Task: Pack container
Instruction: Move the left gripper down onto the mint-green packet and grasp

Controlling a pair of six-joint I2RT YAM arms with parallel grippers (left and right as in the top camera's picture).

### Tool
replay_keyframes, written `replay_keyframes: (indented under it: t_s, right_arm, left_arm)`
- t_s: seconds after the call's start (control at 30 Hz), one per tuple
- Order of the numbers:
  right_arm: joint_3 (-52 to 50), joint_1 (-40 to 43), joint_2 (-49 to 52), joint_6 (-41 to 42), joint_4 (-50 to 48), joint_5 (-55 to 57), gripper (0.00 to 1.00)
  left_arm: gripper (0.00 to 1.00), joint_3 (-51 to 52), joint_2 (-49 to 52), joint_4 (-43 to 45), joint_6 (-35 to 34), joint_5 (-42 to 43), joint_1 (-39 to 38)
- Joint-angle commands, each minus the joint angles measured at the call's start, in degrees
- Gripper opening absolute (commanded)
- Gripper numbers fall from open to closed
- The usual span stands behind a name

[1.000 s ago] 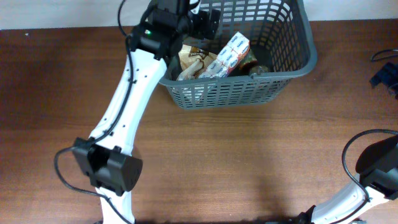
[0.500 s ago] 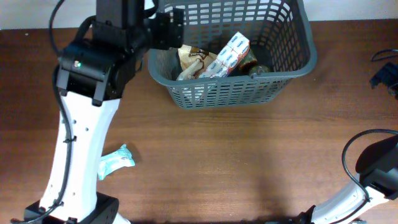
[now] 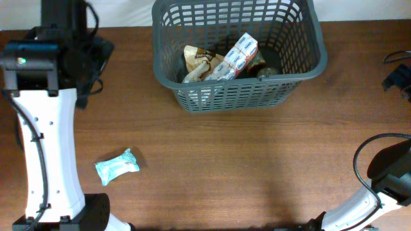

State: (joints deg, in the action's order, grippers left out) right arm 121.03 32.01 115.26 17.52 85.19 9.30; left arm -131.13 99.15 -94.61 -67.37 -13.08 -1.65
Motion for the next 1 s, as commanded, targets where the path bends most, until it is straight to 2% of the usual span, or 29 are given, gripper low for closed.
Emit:
replay_keyframes:
  t_s: [0.0,0.13,0.33,0.63,0.8,0.97]
  right_arm:
    - [-0.2,0.2,-0.6,-0.3,-0.2,-0.1,0.99]
    - [-0.2,0.2,-0.6,-0.3,-0.2,-0.1,0.99]
    - [-0.2,0.2,-0.6,-0.3,-0.2,-0.1,0.99]
    - [-0.2,0.2,-0.6,-0.3,-0.2,-0.1,0.99]
    - [-0.2,0.2,-0.6,-0.3,-0.2,-0.1,0.99]
    - [-0.2,0.2,-0.6,-0.3,-0.2,-0.1,0.99]
  left_arm:
    - [0.99,0.9,0.2,-2.1,-23.5,2.9,2.1]
    - [1.0,5.6,0.5,-2.1,-28.0,7.0,3.6]
    - [1.0,20.4,0.5,-1.4,-39.7,10.9,6.8]
    - [1.0,43.9,0.5,10.4,-39.3,11.5,13.1]
    - [1.0,52.3,0.5,18.3,-34.5,11.5,13.4]
    - [1.0,58.0,0.5,20.5,-34.3,11.8,13.3]
